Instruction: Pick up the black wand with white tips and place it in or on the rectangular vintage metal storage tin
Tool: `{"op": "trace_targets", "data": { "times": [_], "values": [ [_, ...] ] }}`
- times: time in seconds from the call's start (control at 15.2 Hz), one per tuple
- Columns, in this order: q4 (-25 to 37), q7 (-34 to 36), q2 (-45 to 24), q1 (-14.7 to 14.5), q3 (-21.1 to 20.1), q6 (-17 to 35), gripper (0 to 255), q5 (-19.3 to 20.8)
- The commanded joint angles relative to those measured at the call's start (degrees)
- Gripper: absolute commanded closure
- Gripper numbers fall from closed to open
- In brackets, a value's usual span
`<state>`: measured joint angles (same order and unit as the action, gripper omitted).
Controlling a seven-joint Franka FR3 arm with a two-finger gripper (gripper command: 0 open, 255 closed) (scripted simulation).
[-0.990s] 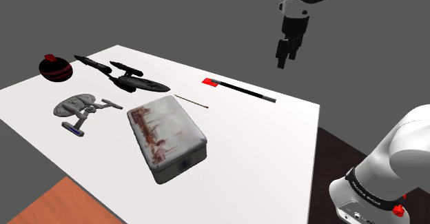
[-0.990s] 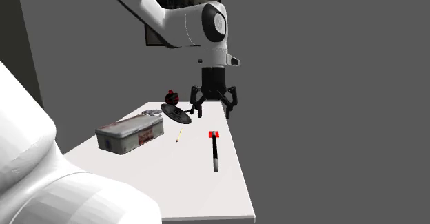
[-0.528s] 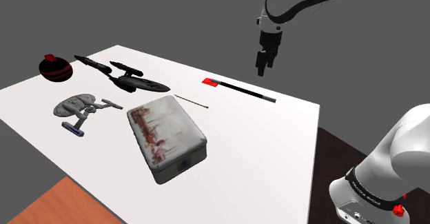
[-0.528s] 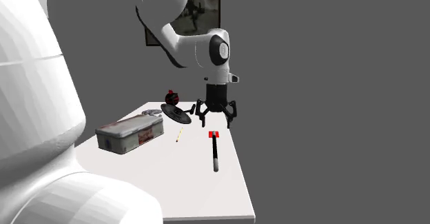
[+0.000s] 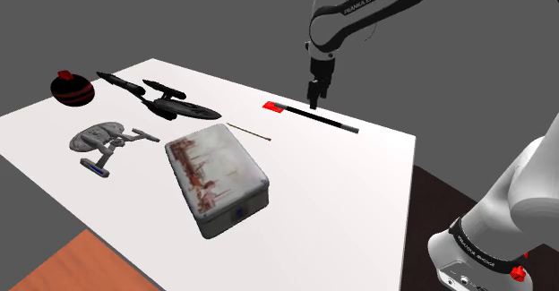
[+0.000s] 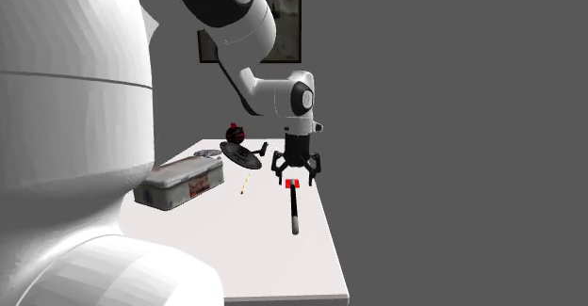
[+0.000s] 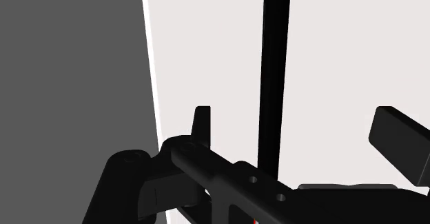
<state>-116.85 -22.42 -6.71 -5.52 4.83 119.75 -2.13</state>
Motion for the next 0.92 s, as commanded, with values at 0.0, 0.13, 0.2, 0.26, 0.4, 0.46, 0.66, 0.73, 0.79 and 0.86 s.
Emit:
{"op": "trace_targets", "data": {
  "times": [0.0, 0.13, 0.2, 0.26, 0.4, 0.46, 0.66, 0.73, 0.79, 0.86],
  "values": [
    [1.7, -1.1, -2.6, -0.2, -0.4, 1.0, 0, -0.6],
    [0.9, -1.1, -3.3, -0.2, -0.4, 2.4, 0, -0.7],
    [0.5, -1.2, -3.6, -0.2, -0.5, 3.1, 0, -0.8],
    [0.1, -1.2, -3.9, -0.2, -0.5, 3.9, 0, -0.8],
    [-0.6, -1.3, -4.6, -0.2, -0.5, 5.3, 0, -0.9],
    [-1.0, -1.3, -5.0, -0.2, -0.5, 6.0, 0, -1.0],
    [-1.2, -1.3, -5.2, -0.2, -0.5, 6.4, 0, -1.0],
    [-1.2, -1.3, -5.2, -0.2, -0.5, 6.4, 0, -1.0],
    [-1.2, -1.3, -5.2, -0.2, -0.5, 6.4, 0, -1.0],
    [-1.2, -1.3, -5.2, -0.2, -0.5, 6.4, 0, -1.0]
  ]
}}
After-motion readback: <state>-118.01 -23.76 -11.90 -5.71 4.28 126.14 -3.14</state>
